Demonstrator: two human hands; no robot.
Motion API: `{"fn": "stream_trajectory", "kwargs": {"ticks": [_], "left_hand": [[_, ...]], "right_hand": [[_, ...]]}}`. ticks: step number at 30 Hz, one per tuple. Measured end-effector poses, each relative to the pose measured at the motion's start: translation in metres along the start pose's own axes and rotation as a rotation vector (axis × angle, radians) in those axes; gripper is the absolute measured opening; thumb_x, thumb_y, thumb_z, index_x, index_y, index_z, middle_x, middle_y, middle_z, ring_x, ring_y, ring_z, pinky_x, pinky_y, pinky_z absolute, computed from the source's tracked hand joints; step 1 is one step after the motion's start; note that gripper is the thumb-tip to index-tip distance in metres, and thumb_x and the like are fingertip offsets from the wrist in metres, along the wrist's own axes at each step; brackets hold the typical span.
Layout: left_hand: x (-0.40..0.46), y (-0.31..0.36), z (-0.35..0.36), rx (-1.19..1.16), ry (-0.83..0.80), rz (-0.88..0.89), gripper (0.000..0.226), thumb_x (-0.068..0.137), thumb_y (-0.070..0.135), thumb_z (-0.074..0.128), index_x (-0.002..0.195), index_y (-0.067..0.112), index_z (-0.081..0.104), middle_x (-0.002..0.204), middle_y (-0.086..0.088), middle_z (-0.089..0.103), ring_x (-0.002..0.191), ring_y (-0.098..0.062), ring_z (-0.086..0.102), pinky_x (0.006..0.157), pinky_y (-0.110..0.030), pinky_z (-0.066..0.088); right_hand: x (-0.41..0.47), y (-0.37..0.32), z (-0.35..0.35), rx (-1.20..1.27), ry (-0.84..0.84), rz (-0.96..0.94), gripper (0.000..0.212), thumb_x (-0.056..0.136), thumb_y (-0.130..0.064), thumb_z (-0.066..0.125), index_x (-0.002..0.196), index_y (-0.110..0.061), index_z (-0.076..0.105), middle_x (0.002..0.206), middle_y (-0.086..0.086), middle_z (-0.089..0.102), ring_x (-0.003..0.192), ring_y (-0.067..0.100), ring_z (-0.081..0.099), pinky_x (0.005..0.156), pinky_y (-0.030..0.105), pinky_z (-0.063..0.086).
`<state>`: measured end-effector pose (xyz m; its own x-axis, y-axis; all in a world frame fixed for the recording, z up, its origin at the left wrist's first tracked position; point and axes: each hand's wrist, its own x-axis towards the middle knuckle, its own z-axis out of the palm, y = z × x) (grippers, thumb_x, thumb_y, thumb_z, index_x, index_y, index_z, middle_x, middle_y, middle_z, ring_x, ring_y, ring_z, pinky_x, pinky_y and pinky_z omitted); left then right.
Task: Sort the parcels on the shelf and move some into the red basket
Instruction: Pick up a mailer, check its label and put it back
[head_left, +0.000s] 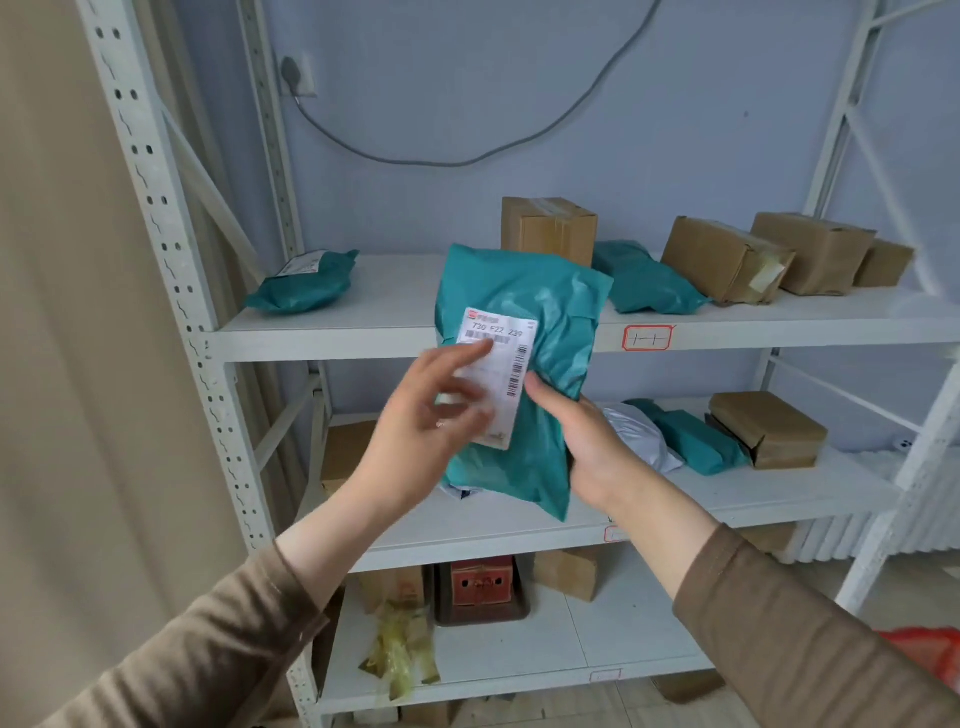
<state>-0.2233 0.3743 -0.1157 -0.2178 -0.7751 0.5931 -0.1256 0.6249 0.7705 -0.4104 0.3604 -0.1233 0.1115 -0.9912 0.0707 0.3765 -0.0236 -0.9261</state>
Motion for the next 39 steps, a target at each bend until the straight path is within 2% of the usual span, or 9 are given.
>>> {"fn": "stream_trajectory", "kwargs": {"ticks": [3,5,9,14,19,24,32,36,39], "left_hand": [[0.007,-0.014,-0.009,0.109,0.209,-0.065,0.063,0.085,0.038,0.083,0.141,0.040,0.053,0.136,0.009,0.052,0.118,-0.011,0.054,0.105,-0.043,0.052],[0.008,-0.020,-0.012,0.026,0.125,-0.241,0.090,0.073,0.055,0.088,0.148,0.044,0.041,0.146,0.010,0.047,0.131,-0.014,0.052,0.109,-0.041,0.049],[0.006,-0.025,-0.003,-0.424,-0.145,-0.470,0.073,0.080,0.032,0.088,0.142,0.037,0.049,0.136,0.004,0.070,0.122,-0.025,0.070,0.106,-0.049,0.054],[0.012,-0.028,0.004,-0.499,-0.018,-0.446,0.060,0.087,0.017,0.081,0.138,0.032,0.053,0.130,0.003,0.074,0.115,-0.024,0.074,0.101,-0.049,0.058],[0.027,-0.041,0.000,-0.521,0.085,-0.461,0.062,0.084,0.019,0.082,0.138,0.031,0.054,0.129,0.002,0.075,0.117,-0.025,0.073,0.104,-0.051,0.056],[0.055,-0.050,-0.010,-0.561,0.093,-0.552,0.062,0.088,0.022,0.080,0.143,0.025,0.052,0.129,-0.003,0.075,0.116,-0.027,0.073,0.103,-0.050,0.057],[0.146,-0.054,-0.052,-0.460,0.069,-0.531,0.074,0.094,0.010,0.073,0.157,0.028,0.038,0.140,-0.002,0.068,0.115,-0.021,0.073,0.086,-0.031,0.062],[0.192,-0.071,-0.065,-0.323,0.099,-0.532,0.072,0.096,0.004,0.069,0.158,0.021,0.036,0.143,-0.005,0.062,0.116,-0.022,0.067,0.103,-0.039,0.056],[0.226,-0.089,-0.077,-0.243,0.177,-0.513,0.063,0.098,0.002,0.067,0.154,0.015,0.043,0.139,-0.003,0.063,0.117,-0.022,0.066,0.106,-0.036,0.054]], "right_hand": [[0.002,-0.009,-0.009,0.044,-0.053,0.065,0.043,0.087,-0.034,0.069,0.125,-0.016,0.072,0.125,0.010,0.075,0.109,0.028,0.075,0.095,0.044,0.059],[0.002,-0.011,-0.012,0.059,-0.081,0.073,0.037,0.087,-0.034,0.068,0.120,-0.017,0.074,0.122,0.009,0.077,0.103,0.026,0.077,0.090,0.043,0.062],[0.008,-0.011,-0.013,0.016,-0.078,0.060,0.040,0.086,-0.035,0.068,0.120,-0.015,0.072,0.121,0.010,0.077,0.103,0.027,0.077,0.087,0.043,0.064],[0.018,-0.010,-0.015,-0.122,0.012,-0.048,0.057,0.086,-0.049,0.066,0.134,-0.020,0.062,0.127,0.004,0.075,0.115,0.024,0.073,0.094,0.045,0.060],[0.021,-0.004,-0.018,-0.348,0.000,-0.160,0.081,0.079,-0.057,0.073,0.150,-0.036,0.041,0.138,-0.010,0.066,0.119,0.008,0.069,0.097,0.034,0.058],[0.046,-0.002,-0.010,-0.428,-0.003,-0.190,0.067,0.088,-0.022,0.081,0.144,-0.033,0.045,0.130,-0.013,0.067,0.110,0.004,0.071,0.094,0.030,0.060],[0.158,-0.038,0.018,-0.299,0.174,-0.183,0.056,0.094,-0.013,0.075,0.139,-0.017,0.043,0.123,0.000,0.064,0.103,0.017,0.070,0.077,0.032,0.060],[0.216,-0.049,0.033,-0.268,0.220,-0.146,0.049,0.093,-0.007,0.073,0.133,-0.010,0.044,0.128,0.009,0.064,0.101,0.020,0.072,0.069,0.034,0.062],[0.250,-0.053,0.045,-0.255,0.205,-0.130,0.020,0.097,-0.001,0.065,0.109,-0.014,0.056,0.122,0.009,0.069,0.092,0.018,0.071,0.069,0.032,0.060]]}}
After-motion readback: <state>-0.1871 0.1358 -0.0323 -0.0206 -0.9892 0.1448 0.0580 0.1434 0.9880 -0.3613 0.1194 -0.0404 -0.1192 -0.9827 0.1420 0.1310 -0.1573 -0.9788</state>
